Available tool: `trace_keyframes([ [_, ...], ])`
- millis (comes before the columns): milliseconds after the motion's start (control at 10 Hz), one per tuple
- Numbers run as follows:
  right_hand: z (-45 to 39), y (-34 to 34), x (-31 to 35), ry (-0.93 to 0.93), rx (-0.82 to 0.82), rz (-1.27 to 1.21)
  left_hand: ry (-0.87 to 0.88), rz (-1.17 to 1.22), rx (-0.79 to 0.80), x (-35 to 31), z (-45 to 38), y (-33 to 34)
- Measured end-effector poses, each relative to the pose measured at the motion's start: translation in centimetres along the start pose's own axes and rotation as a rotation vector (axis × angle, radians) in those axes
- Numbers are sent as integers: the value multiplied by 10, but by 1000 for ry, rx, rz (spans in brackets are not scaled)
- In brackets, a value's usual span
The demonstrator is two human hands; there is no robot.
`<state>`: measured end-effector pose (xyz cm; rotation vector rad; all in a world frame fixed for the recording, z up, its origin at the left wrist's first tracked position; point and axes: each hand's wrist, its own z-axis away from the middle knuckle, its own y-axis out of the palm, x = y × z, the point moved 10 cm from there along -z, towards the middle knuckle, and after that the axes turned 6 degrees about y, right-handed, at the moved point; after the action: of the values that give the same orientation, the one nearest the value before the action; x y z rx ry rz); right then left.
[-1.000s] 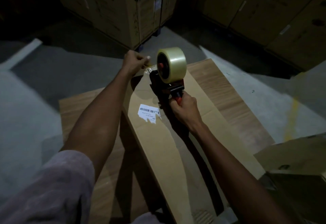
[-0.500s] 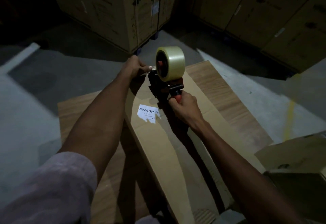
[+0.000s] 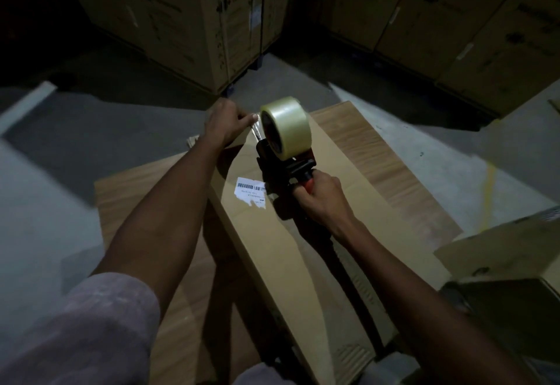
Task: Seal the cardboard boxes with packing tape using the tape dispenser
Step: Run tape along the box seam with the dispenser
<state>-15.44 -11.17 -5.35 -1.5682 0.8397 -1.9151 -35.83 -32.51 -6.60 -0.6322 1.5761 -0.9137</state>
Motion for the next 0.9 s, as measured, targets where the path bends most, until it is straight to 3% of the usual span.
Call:
trace_keyframes([
  [200, -1, -3, -4, 48, -8, -28, -27, 122, 142, -2, -4, 7],
  [300, 0, -4, -3, 48, -4, -47, -23, -12, 75, -11, 3, 3],
  [400, 1, -4, -3, 52, 6, -70, -72, 166, -51, -15, 13, 3],
  [500, 0, -5, -6, 71, -2, -89, -191, 629, -34, -5, 41, 26],
  [700, -4, -5, -8, 47, -14, -95, -48, 327, -55, 0, 43, 25],
  [800, -4, -6, -7, 42, -8, -55, -13, 359, -26, 1, 39, 30],
  [900, 1, -10, -2, 36, -10, -56, 93, 71, -10, -21, 42, 20],
])
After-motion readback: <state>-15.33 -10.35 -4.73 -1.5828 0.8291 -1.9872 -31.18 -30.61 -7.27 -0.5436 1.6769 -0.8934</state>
